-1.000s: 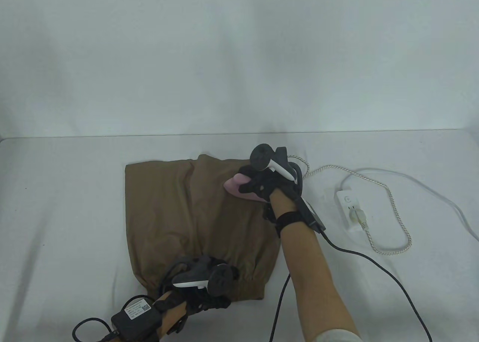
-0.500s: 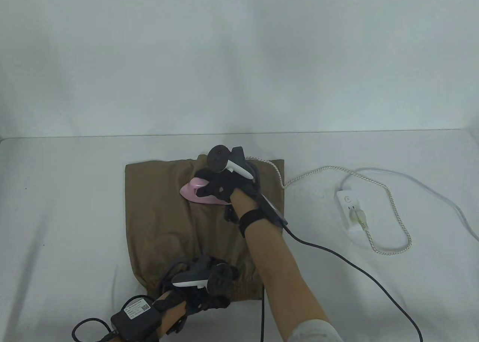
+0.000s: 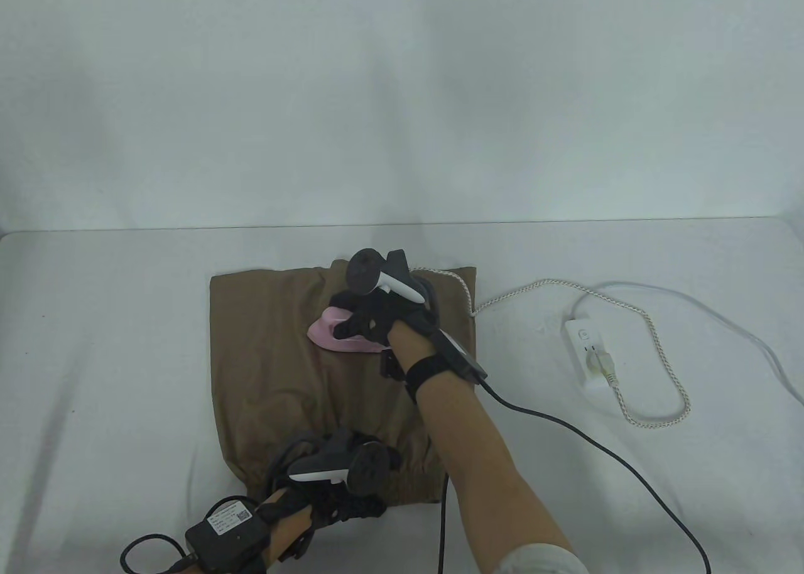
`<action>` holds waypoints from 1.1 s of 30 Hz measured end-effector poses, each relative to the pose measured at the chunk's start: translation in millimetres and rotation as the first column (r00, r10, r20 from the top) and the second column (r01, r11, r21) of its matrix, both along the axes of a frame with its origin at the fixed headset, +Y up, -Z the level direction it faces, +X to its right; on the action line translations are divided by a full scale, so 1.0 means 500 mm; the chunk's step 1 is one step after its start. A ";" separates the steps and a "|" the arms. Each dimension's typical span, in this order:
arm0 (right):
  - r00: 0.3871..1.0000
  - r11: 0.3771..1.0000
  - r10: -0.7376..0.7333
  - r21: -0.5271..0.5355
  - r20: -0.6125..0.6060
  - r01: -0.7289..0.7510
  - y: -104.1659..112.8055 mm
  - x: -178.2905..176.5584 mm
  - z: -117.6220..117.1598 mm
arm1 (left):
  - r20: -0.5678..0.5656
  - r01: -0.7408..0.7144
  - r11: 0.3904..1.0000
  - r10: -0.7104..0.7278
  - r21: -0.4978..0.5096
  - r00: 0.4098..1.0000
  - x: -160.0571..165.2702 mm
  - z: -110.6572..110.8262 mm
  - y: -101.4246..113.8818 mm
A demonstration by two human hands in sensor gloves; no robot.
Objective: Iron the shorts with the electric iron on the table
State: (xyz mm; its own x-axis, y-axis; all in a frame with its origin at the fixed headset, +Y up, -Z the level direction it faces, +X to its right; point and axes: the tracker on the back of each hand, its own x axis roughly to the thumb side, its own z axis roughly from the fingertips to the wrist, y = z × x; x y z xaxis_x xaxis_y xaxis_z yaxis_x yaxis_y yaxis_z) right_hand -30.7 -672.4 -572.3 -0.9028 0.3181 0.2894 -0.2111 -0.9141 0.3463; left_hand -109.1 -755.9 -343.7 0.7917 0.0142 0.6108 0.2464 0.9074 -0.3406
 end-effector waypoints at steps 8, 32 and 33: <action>0.996 1.000 0.011 -0.025 0.083 -0.009 0.000 0.093 0.004 | 0.001 -0.001 1.000 0.001 0.001 1.000 -0.001 0.001 -0.001; 0.989 0.999 0.025 0.039 0.143 -0.031 0.005 0.213 0.030 | 0.005 0.004 1.000 -0.004 0.002 1.000 -0.001 0.000 -0.002; 0.991 0.998 0.028 0.044 0.129 -0.034 0.005 0.196 0.030 | 0.005 0.005 1.000 -0.005 0.002 1.000 -0.001 0.000 -0.002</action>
